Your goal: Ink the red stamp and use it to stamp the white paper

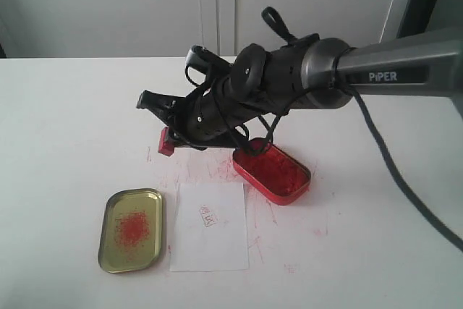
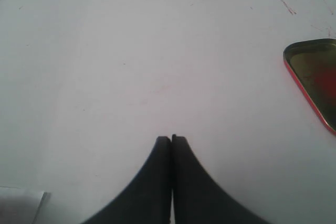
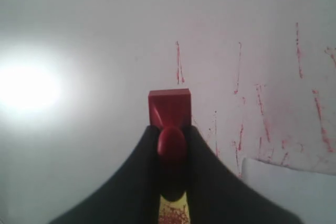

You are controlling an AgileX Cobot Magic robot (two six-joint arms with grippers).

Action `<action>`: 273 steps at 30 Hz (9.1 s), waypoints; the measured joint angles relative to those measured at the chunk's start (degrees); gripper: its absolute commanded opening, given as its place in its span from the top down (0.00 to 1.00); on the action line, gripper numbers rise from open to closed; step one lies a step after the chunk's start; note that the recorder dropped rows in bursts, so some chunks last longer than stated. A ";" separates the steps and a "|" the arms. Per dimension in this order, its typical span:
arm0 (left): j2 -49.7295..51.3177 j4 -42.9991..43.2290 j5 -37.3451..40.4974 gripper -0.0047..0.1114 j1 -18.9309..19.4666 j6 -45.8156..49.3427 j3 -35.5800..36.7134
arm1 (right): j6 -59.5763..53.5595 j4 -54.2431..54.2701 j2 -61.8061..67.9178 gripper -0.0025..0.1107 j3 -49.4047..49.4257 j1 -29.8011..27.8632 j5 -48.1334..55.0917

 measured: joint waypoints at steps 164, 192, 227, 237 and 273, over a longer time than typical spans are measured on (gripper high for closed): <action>0.00 0.00 0.00 0.96 0.00 0.00 0.00 | 1.47 -34.72 -34.52 0.98 21.21 -32.07 39.92; 0.00 0.00 0.00 0.96 0.00 0.00 0.00 | -0.71 -42.65 -80.33 0.98 41.78 -34.25 29.48; 0.00 0.00 0.00 0.96 0.00 0.00 0.00 | -0.82 -43.21 -92.04 0.98 50.94 -34.25 17.25; 0.00 0.00 0.00 0.96 0.00 0.00 0.00 | -0.82 -42.94 -96.19 0.98 53.85 -34.25 16.33; 0.00 0.00 0.00 0.96 0.00 0.00 0.00 | -5.51 -42.82 -116.27 0.98 78.06 -34.25 2.54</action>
